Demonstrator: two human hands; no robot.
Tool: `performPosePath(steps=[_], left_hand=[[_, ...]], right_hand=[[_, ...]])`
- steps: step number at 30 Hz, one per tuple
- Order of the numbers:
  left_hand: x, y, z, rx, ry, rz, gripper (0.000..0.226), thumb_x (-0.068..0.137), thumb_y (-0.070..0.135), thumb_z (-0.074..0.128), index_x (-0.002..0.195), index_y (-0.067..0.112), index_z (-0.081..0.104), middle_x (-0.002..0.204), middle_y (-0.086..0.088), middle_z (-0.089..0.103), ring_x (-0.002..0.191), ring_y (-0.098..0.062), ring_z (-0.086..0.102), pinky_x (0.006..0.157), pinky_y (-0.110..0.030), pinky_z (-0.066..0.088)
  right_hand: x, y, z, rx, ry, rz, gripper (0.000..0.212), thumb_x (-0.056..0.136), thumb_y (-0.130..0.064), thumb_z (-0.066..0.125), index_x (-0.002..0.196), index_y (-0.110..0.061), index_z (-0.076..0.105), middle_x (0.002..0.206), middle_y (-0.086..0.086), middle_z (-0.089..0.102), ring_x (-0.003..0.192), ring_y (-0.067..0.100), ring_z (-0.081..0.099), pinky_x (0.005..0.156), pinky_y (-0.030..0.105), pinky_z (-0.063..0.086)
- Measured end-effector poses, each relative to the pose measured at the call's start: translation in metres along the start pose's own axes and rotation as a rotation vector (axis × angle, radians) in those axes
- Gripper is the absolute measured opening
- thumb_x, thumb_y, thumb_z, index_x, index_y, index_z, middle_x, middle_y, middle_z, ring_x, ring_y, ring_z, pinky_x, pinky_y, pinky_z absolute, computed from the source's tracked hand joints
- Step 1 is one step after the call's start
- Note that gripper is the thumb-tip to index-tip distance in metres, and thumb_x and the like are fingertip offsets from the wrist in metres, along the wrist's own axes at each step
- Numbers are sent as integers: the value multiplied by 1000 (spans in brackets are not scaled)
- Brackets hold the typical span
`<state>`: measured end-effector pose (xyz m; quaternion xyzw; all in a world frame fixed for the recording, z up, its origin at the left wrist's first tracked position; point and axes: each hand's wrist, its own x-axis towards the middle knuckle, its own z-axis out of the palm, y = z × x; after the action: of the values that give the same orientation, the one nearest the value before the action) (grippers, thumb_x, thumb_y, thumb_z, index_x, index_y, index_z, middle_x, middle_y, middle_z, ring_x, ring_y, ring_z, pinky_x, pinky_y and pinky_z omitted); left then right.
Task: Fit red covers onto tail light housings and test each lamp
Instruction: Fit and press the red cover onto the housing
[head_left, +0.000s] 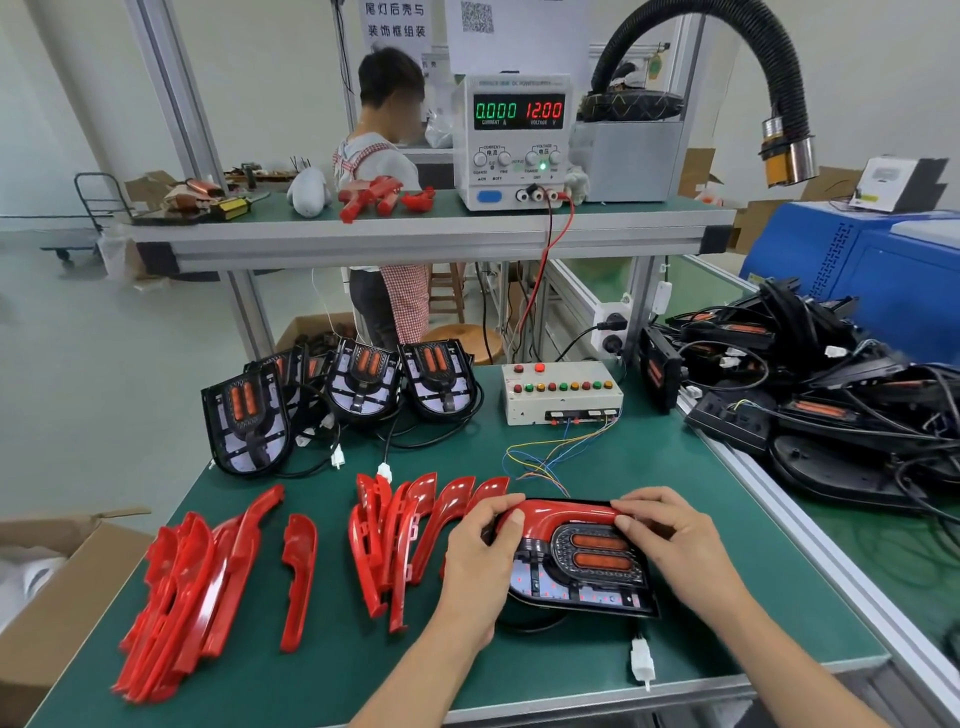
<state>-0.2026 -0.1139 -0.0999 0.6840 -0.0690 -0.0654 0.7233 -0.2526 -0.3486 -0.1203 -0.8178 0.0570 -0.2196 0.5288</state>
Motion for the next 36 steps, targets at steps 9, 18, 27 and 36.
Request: performPosePath(steps=[9,18,27,36], left_hand=[[-1,-4,-2,77,-10,26,14,101,14,62,101,26,71,96,19,72,87,6,64,78,-7,46],[-5,-6,3,118,10,59,13,104,17,58,107,24,68,110,5,70,106,-12,64,99,-29,51],[-2,-8,6,150,40,76,14,104,22,58,103,32,68,105,12,70,100,-5,64,89,-19,48],[0,-5,0,71,13,54,12,98,16,68,101,26,74,101,14,74,96,-2,67,87,-15,50]], right_hand=[[-4,-6,11,-23,20,27,21,88,-10,77,91,-30,78,104,-21,65,95,8,67,90,17,49],[-3,-10,11,43,26,48,21,85,-7,79,88,-28,80,105,-9,68,90,8,68,82,11,49],[-3,-8,11,44,6,72,25,90,-5,74,91,-30,81,107,-7,67,88,8,69,80,7,47],[-6,-8,10,64,10,71,25,89,-5,75,91,-29,81,104,-15,68,90,4,69,82,7,48]])
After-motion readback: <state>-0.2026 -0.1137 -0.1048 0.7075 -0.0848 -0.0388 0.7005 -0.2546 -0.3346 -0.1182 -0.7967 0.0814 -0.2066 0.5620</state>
